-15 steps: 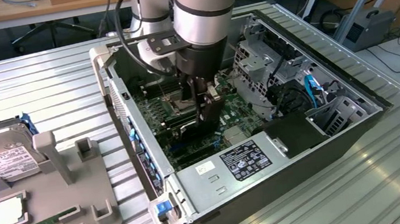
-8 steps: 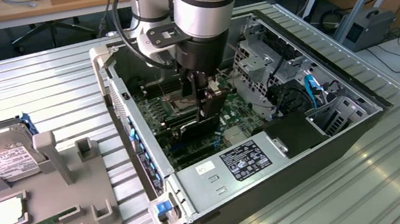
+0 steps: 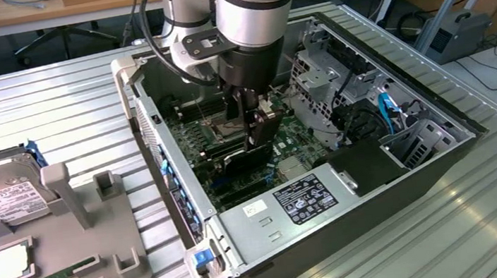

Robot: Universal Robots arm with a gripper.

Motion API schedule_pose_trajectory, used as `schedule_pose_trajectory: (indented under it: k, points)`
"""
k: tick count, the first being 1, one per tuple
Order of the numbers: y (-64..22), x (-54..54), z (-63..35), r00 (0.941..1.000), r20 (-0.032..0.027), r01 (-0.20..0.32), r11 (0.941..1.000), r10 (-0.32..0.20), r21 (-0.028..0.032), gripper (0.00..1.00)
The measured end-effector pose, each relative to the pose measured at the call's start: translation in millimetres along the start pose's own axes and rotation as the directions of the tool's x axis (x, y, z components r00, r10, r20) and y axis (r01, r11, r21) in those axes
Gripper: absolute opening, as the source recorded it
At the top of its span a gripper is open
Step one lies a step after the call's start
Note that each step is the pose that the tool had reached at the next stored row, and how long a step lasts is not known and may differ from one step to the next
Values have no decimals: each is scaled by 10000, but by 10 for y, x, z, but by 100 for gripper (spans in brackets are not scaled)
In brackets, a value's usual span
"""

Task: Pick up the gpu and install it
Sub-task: 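Press down on the gpu until it lock into place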

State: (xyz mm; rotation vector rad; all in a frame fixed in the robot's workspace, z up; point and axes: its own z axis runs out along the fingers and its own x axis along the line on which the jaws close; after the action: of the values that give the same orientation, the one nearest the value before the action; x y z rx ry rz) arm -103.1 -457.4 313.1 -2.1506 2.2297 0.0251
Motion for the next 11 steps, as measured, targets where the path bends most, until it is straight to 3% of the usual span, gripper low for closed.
schedule_pose_trajectory:
  k: [2, 5, 8, 10, 11]
  points:
    - [0, 0, 0, 10000, 0, 0, 10000, 0, -1, 70]
    - [0, 0, 0, 10000, 0, 0, 10000, 0, 0, 50]
    - [0, 0, 0, 10000, 0, 0, 10000, 0, 0, 20]
    - [0, 0, 0, 10000, 0, 0, 10000, 0, 0, 11]
    - [0, 0, 0, 10000, 0, 0, 10000, 0, -1, 11]
